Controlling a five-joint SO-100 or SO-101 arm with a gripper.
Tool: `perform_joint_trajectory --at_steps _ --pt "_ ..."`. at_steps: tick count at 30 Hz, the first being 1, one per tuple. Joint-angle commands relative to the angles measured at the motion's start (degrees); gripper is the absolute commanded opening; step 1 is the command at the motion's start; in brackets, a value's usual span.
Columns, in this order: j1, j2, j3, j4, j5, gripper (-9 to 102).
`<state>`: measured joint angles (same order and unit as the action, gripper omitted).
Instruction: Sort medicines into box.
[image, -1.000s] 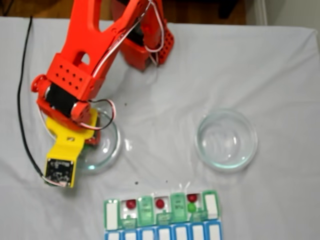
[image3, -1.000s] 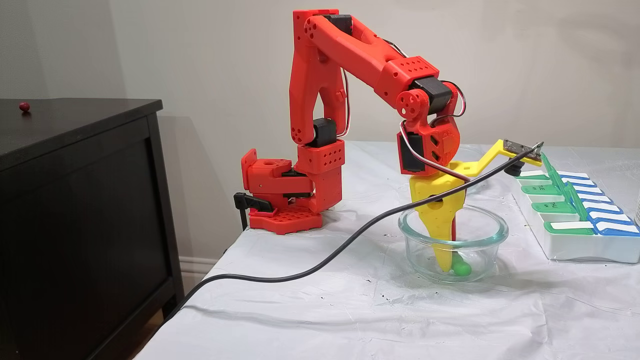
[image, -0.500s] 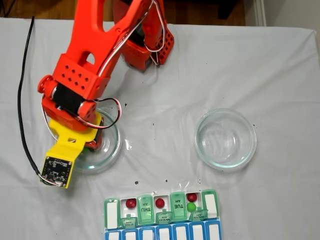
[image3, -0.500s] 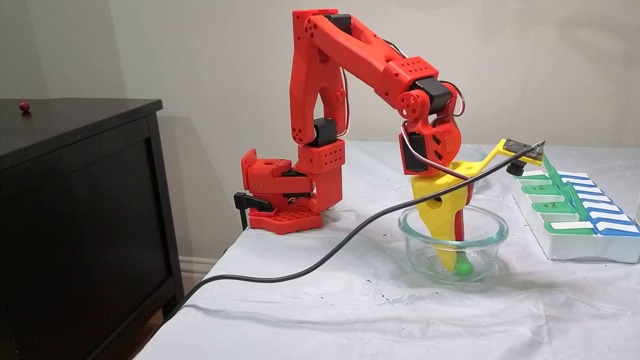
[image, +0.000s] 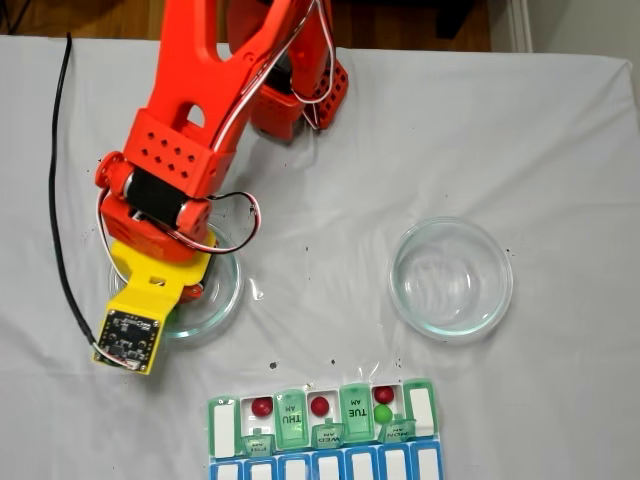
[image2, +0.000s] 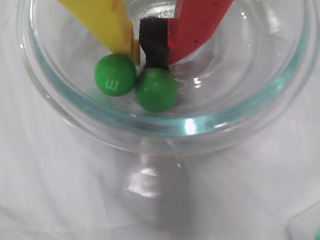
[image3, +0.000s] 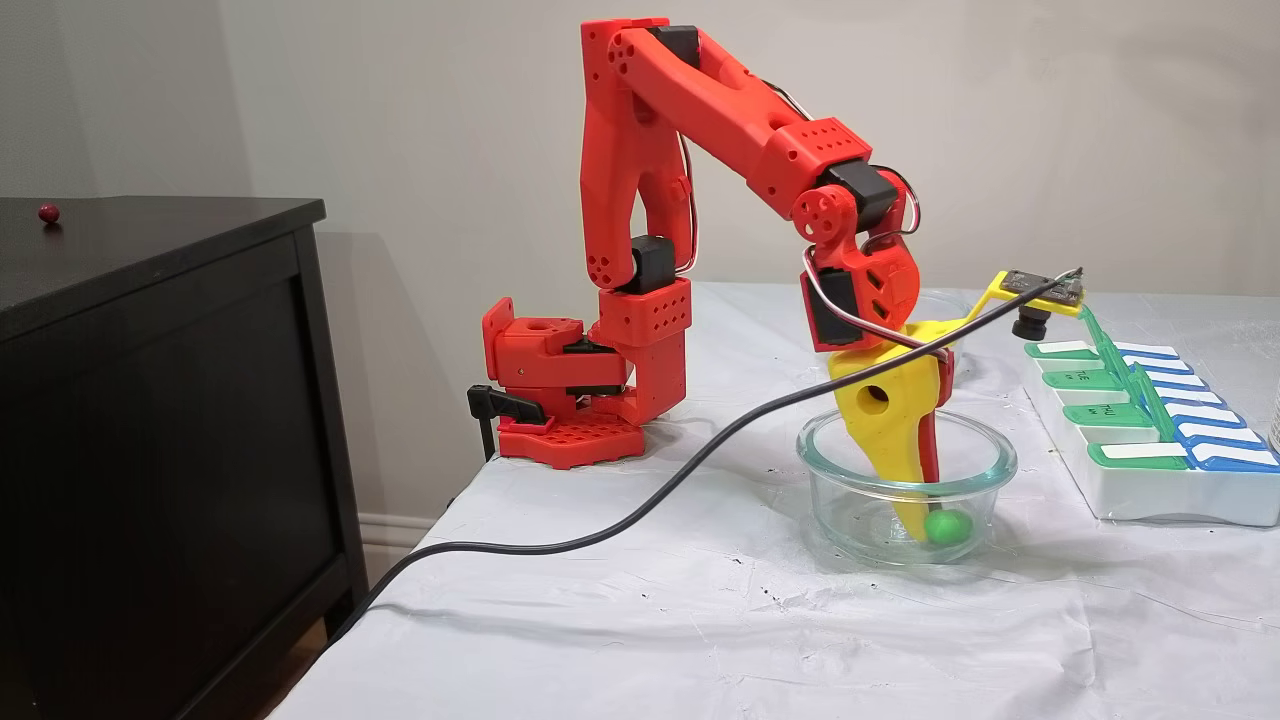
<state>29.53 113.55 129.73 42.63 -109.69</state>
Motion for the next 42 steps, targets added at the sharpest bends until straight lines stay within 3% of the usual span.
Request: perform_joint_trajectory --at_steps 1,6,22,42 --pt "0.35 4.22 -0.26 -0.35 -0.18 7" --pt "0.88 2.55 -2.11 1.32 0.00 15" --pt "-2.64 2.37 1.93 -4.31 4.13 16" --pt "-1.67 5.01 2.64 -1.49 -2.37 1"
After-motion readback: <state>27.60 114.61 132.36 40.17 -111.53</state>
